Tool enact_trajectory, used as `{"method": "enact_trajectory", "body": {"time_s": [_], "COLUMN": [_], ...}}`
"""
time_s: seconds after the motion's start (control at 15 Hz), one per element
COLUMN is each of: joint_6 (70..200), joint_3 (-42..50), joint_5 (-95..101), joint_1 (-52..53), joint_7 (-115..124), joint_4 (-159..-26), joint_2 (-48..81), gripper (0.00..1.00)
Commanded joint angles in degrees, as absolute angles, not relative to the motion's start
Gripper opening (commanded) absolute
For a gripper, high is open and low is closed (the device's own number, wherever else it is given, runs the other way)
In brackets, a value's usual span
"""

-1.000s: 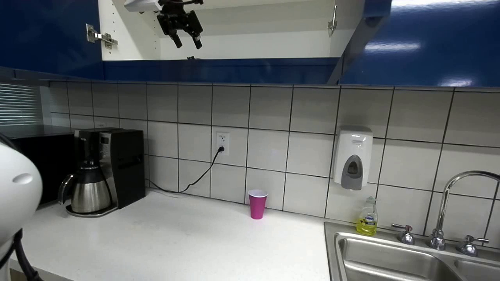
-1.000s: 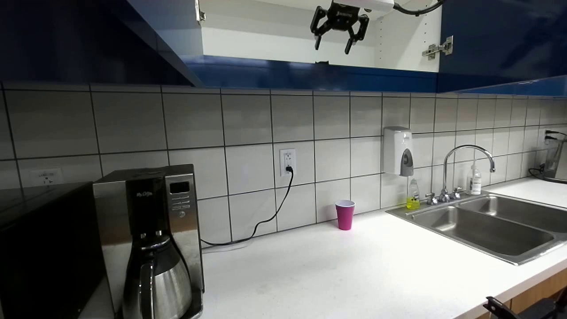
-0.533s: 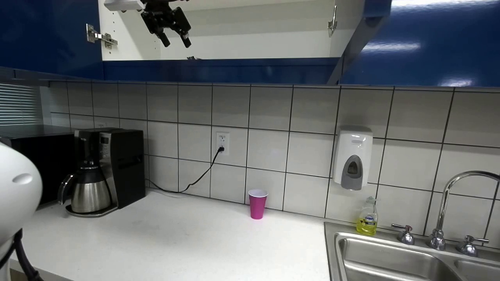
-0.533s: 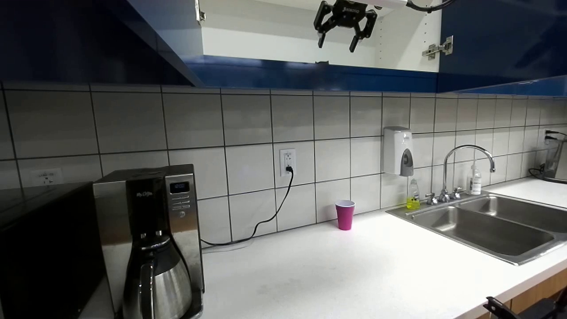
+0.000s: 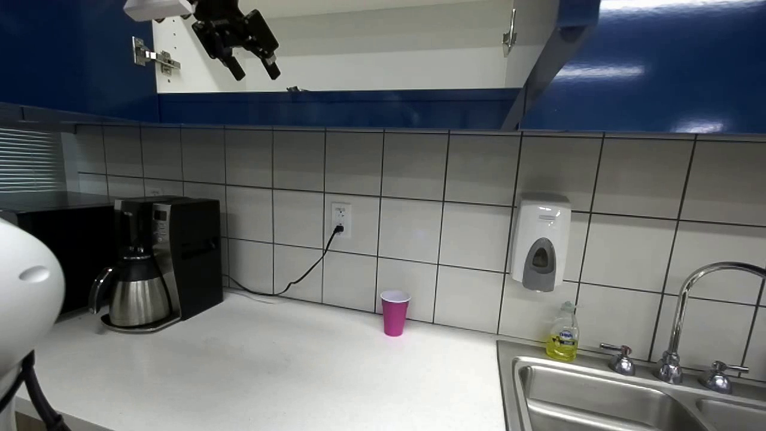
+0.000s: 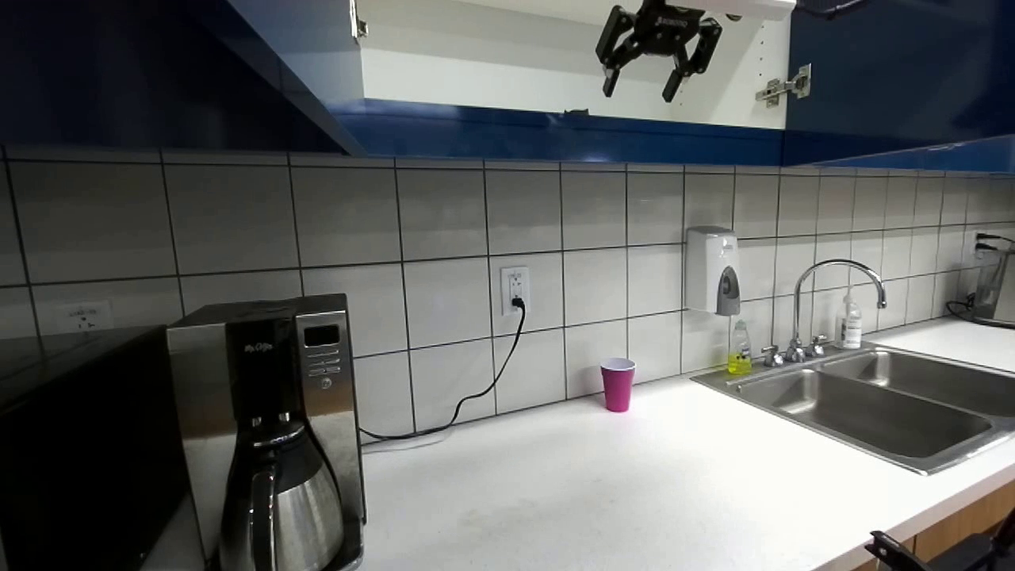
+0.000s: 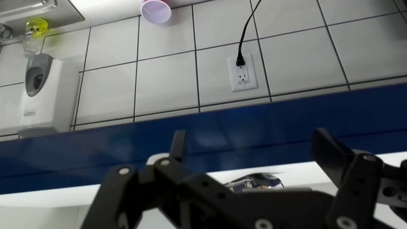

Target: Put the chocolate bar inside the cabinet

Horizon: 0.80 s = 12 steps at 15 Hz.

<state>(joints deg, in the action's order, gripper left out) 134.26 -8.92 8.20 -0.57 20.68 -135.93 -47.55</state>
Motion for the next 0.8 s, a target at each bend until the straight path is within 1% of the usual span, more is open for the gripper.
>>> {"method": "enact_trajectory", "body": {"time_s": [0.0, 0.27, 0.53, 0.73], "joint_6": [135.4, 135.4, 135.2, 135.4], "joint_3": [-7.0, -3.5, 0.4, 1.1], "joint_5": [5.9, 3.2, 0.2, -1.1], "joint_1": [0.2, 0.7, 1.3, 1.0], "joint_7": [16.2, 12.0, 7.1, 5.4], "joint_4": [-142.5, -146.4, -148.9, -150.0], "joint_2": [-51.1, -48.4, -41.8, -34.8], "gripper": [1.0, 1.0, 1.0, 1.0]}}
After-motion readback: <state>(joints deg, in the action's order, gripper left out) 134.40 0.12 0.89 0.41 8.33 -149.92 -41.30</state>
